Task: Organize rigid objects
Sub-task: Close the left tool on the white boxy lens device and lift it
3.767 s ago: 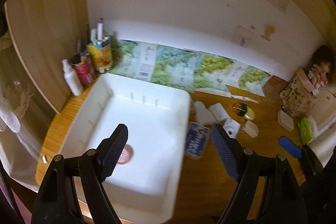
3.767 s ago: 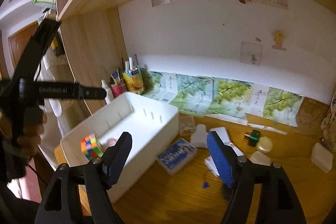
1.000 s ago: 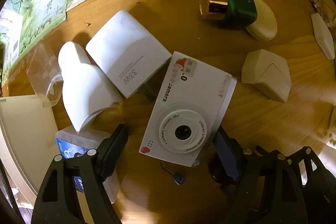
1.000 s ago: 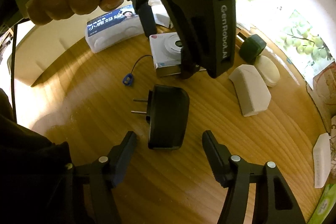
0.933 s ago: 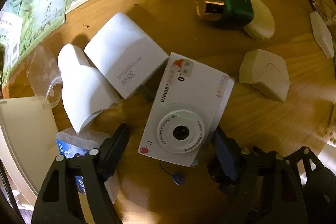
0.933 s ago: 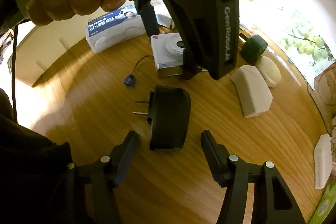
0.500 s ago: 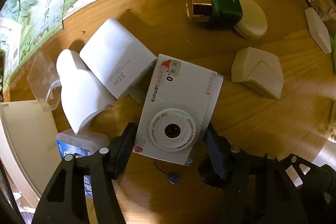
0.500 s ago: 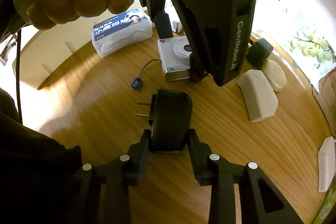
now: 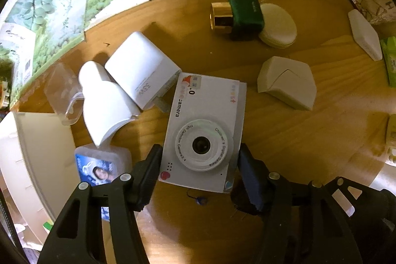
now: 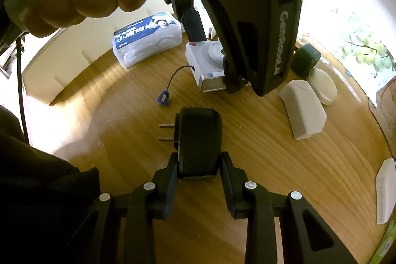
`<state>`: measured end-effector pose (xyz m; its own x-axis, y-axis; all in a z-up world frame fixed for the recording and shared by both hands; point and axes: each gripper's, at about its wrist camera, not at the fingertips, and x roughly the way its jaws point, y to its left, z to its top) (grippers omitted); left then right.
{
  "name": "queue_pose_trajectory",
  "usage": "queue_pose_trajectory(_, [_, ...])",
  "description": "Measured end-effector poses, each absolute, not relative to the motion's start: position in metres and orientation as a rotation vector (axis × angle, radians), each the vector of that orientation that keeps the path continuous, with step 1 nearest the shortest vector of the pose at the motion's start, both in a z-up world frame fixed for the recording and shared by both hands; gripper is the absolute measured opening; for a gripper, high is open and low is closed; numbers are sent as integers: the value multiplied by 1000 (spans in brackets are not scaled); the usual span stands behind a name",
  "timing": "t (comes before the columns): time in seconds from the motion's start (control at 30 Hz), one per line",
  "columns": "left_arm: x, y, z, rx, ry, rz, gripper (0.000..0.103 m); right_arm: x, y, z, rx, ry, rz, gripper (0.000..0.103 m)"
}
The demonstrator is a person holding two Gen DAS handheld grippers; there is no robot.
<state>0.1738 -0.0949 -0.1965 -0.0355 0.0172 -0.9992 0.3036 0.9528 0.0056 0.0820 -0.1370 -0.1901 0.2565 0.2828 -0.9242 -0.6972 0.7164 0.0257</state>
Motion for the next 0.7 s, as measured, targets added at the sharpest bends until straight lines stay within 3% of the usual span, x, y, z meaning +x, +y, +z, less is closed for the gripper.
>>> queue_pose_trajectory(0.7, [133,-35,-111,137,1441,-208,61,33,-145,-147,-427,1035,676,32])
